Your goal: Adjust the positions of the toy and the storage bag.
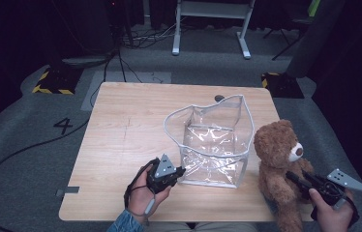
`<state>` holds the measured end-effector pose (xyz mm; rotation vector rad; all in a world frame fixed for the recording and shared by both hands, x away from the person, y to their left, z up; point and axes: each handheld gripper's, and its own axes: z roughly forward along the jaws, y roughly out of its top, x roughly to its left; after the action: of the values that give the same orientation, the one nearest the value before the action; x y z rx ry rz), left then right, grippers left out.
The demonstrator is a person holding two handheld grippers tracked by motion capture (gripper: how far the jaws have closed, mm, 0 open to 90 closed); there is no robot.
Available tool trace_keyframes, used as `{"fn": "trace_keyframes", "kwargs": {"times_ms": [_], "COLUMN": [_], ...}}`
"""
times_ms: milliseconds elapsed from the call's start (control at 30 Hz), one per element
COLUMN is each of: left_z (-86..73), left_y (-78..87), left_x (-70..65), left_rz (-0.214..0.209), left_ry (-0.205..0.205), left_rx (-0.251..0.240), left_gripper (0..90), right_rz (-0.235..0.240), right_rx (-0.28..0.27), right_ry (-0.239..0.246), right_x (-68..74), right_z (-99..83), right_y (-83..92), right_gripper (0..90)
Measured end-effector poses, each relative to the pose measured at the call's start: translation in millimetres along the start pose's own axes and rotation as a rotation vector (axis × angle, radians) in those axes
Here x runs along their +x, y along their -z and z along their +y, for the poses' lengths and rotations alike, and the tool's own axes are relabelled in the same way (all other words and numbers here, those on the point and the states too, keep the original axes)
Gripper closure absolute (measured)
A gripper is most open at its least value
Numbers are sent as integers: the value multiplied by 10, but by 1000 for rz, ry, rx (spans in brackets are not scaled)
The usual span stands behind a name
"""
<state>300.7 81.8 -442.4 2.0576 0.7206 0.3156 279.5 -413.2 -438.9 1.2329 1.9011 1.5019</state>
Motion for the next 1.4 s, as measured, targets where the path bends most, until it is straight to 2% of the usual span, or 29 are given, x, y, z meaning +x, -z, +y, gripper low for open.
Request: {"fn": "trace_keyframes", "kwargs": {"times_ms": [67,167,200,333,567,667,767,833,867,933,1000,1033,1067,1167,1267,1300,1333,1367,1400], "left_z": [-74,-126,-168,-262,-336,-369,-383,-393,-398,-402,-404,-404,-406,-410,-409,-409,-410,-410,-410], "left_y": [103,161,231,344,446,479,494,505,507,510,512,517,522,525,523,523,522,521,521], "left_x": [-67,-120,-150,-206,-269,-304,-334,-343,-346,-344,-349,-354,-360,-374,-381,-381,-387,-388,-390], "left_rz": [-1,3,3,1,5,4,4,4,0,0,2,1,1,3,5,5,4,1,-1], "left_ry": [-10,-12,-16,-4,0,2,-1,0,6,5,5,5,-1,0,-5,-5,-3,-3,-2], "left_rx": [3,-4,1,-5,-8,-11,-13,-11,-15,-14,-16,-12,-10,-13,-13,-13,-10,-8,-8], "left_gripper": [871,871,871,871,871,871,870,870,869,870,869,869,869,868,867,866,866,866,865], "right_rz": [6,7,13,19,13,15,18,12,7,15,45,45,90,156,254,254,316,316,339], "right_rx": [14,19,32,49,88,120,116,92,81,77,55,55,49,72,108,108,121,121,132], "right_ry": [22,33,53,76,109,147,151,160,176,179,197,197,212,233,245,245,261,261,275], "right_x": [28,46,82,121,207,305,327,348,362,387,493,493,600,725,898,898,1028,1028,1088], "right_z": [38,49,71,111,178,222,243,260,271,279,306,306,315,303,251,251,208,208,192], "right_y": [-83,-123,-189,-302,-505,-598,-609,-586,-566,-537,-402,-402,-293,-197,-169,-169,-187,-187,-202], "right_gripper": [619,621,621,616,565,511,461,424,416,417,425,425,435,445,464,464,468,468,468]}}
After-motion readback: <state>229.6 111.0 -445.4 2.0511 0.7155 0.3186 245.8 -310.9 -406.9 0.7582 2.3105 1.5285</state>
